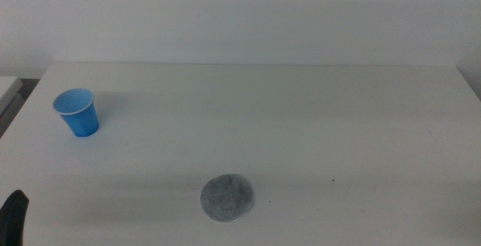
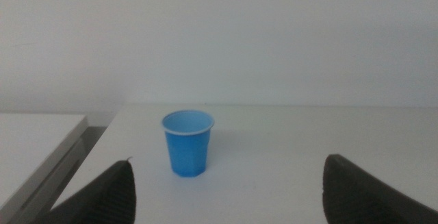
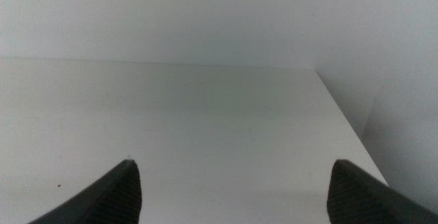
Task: Place an empty cup on a cup mat.
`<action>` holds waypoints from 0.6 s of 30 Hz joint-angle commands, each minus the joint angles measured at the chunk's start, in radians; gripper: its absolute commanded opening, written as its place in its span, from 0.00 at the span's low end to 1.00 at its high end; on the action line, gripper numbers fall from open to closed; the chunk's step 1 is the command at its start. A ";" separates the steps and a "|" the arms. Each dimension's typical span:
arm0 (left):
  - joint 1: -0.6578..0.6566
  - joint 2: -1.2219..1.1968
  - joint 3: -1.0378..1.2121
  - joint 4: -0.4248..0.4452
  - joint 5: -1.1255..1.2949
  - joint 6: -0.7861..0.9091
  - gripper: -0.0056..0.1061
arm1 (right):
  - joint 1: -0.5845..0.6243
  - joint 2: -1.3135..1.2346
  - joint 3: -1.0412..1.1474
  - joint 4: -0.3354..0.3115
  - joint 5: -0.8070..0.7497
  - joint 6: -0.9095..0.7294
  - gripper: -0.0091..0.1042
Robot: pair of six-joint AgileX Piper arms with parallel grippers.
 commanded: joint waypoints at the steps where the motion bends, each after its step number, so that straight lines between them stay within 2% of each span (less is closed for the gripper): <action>1: 0.016 0.007 -0.027 -0.004 0.009 -0.006 0.89 | 0.000 -0.005 0.003 -0.007 -0.007 -0.004 0.90; 7: 0.105 0.301 -0.305 -0.013 0.218 -0.002 0.89 | 0.000 -0.005 0.003 -0.007 -0.007 -0.004 0.90; 13: 0.107 0.620 -0.599 0.004 0.427 -0.004 0.89 | 0.000 -0.005 0.003 -0.007 -0.007 -0.004 0.90; 18: 0.107 0.886 -0.793 -0.065 0.559 -0.002 0.89 | 0.000 -0.005 0.003 -0.007 -0.007 -0.004 0.90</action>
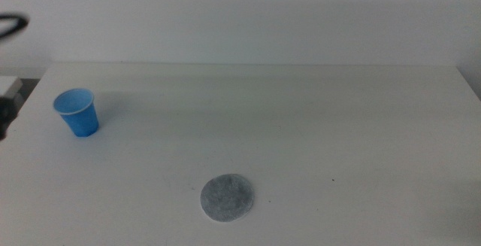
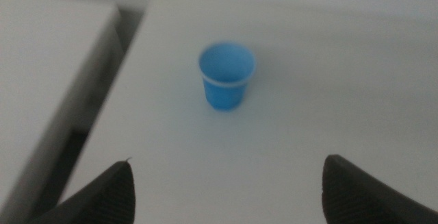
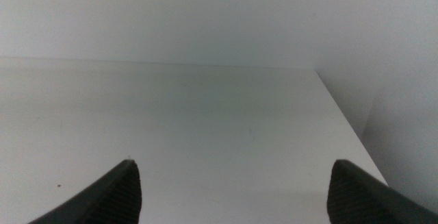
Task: Place an empty cup on a cup mat.
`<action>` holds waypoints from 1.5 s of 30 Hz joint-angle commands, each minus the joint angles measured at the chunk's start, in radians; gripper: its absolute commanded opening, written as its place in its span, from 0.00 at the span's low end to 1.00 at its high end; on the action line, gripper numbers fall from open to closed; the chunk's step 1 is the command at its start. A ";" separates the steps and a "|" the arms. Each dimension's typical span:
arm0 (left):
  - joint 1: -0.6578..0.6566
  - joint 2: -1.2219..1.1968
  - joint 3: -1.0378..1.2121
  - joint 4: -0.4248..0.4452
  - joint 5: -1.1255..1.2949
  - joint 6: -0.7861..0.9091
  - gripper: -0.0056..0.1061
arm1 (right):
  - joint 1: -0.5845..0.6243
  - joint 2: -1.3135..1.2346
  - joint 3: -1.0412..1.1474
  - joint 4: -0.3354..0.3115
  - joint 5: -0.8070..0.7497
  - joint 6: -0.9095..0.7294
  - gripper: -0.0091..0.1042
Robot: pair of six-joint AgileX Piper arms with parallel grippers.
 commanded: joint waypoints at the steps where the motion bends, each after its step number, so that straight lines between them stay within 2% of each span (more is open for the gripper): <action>1: 0.002 0.110 -0.086 -0.030 0.072 -0.002 0.89 | 0.000 -0.005 0.003 -0.007 -0.007 -0.004 0.90; 11: 0.014 0.562 -0.395 0.006 0.092 0.008 0.89 | 0.000 -0.005 0.003 -0.007 -0.007 -0.004 0.90; 19: 0.091 0.937 -0.808 -0.144 0.371 0.162 0.89 | 0.000 -0.005 0.003 -0.007 -0.007 -0.004 0.90; 26: 0.091 1.168 -1.063 -0.166 0.498 0.208 0.89 | 0.000 -0.005 0.003 -0.007 -0.007 -0.004 0.90; 31: 0.091 1.253 -1.120 -0.151 0.519 0.208 0.89 | 0.000 -0.005 0.003 -0.007 -0.007 -0.004 0.90; 37: 0.100 1.306 -1.120 -0.079 0.494 0.208 0.89 | 0.000 -0.005 0.003 -0.007 -0.007 -0.004 0.90; 39: 0.112 1.321 -1.120 -0.081 0.494 0.212 0.89 | 0.000 -0.005 0.003 -0.007 -0.007 -0.004 0.90; 45: 0.133 1.381 -1.120 -0.157 0.487 0.289 0.86 | 0.000 -0.005 0.003 -0.007 -0.007 -0.004 0.90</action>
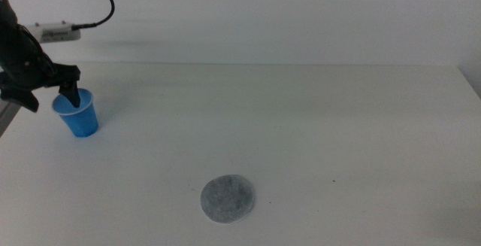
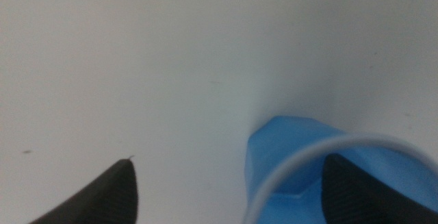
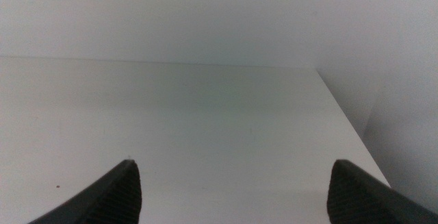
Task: Place an empty cup on a cup mat.
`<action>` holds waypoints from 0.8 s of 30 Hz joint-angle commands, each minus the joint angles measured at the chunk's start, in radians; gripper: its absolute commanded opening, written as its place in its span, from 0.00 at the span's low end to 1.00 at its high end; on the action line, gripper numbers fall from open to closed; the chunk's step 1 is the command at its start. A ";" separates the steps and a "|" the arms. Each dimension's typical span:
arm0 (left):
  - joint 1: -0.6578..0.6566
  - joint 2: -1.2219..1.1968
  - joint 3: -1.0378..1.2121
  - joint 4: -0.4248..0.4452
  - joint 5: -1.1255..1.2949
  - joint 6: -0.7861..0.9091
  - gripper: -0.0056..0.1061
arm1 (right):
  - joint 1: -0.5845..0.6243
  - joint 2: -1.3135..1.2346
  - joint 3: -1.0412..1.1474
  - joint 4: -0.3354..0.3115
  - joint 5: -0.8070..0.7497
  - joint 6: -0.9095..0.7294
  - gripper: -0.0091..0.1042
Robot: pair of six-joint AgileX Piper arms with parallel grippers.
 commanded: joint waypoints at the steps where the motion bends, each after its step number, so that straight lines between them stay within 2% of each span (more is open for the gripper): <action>1: 0.008 0.019 -0.008 -0.033 -0.005 0.027 0.83 | 0.000 -0.005 0.003 -0.007 -0.007 -0.004 0.90; 2: 0.009 0.029 -0.008 -0.037 0.001 0.027 0.80 | 0.000 -0.005 0.003 -0.007 -0.007 -0.004 0.90; 4: 0.013 0.046 -0.008 -0.045 0.012 0.029 0.67 | 0.000 -0.005 0.003 -0.007 -0.007 -0.004 0.90; 10: 0.011 0.032 -0.008 -0.072 0.053 0.027 0.06 | 0.000 -0.005 0.003 -0.007 -0.007 -0.004 0.90; 11: 0.007 0.017 -0.008 -0.077 0.065 0.018 0.03 | 0.000 -0.005 0.003 -0.007 -0.007 -0.004 0.90; 14: -0.024 -0.048 0.023 -0.074 0.086 -0.018 0.03 | 0.000 -0.005 0.003 -0.007 -0.007 -0.004 0.90; 18: -0.108 -0.160 0.135 -0.113 0.065 -0.018 0.03 | 0.000 -0.005 0.003 -0.007 -0.007 -0.004 0.90; 24: -0.344 -0.265 0.298 -0.155 0.049 -0.018 0.03 | 0.000 -0.005 0.003 -0.007 -0.007 -0.004 0.90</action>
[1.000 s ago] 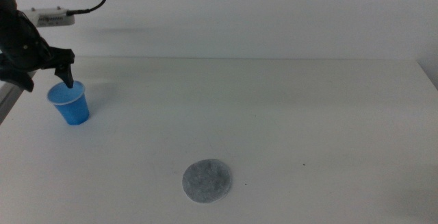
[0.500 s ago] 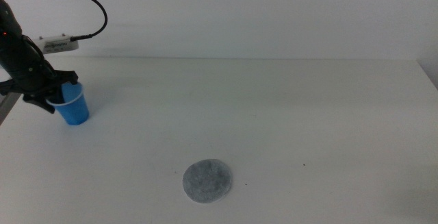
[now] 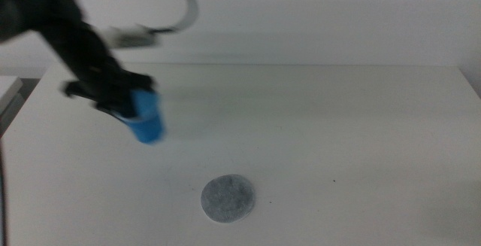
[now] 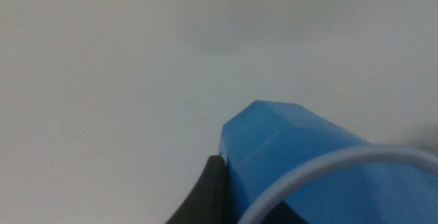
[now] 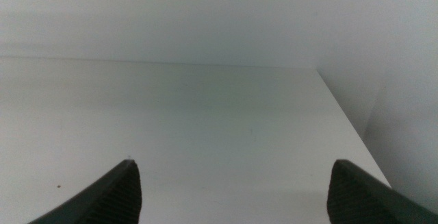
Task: Place an empty cup on a cup mat.
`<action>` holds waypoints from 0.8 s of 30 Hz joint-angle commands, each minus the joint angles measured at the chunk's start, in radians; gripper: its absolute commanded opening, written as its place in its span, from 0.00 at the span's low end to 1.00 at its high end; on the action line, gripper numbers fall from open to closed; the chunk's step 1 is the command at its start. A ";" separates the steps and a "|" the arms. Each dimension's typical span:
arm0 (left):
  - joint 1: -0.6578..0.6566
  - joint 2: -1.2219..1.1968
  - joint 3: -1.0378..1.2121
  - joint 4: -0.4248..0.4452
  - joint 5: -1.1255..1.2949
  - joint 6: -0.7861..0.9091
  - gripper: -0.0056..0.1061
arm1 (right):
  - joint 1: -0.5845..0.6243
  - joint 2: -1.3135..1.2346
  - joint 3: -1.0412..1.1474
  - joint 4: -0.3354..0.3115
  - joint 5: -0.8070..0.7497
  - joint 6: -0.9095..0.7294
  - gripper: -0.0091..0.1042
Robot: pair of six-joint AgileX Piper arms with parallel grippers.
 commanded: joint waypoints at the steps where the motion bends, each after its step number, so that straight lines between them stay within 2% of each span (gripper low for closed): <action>1: -0.098 -0.023 0.046 -0.017 -0.008 -0.007 0.03 | 0.000 -0.005 0.003 -0.007 -0.007 -0.004 0.90; 5: -0.253 -0.023 0.101 -0.003 -0.049 -0.019 0.03 | 0.000 -0.005 0.003 -0.007 -0.007 -0.004 0.90; 10: -0.357 -0.023 0.166 -0.003 -0.107 -0.062 0.03 | 0.000 -0.005 0.003 -0.007 -0.007 -0.004 0.90; 20: -0.416 -0.019 0.187 0.011 -0.179 -0.140 0.04 | 0.000 -0.005 0.003 -0.007 -0.007 -0.004 0.90; 24: -0.416 -0.019 0.187 0.012 -0.155 -0.155 0.09 | 0.000 -0.005 0.003 -0.007 -0.007 -0.004 0.90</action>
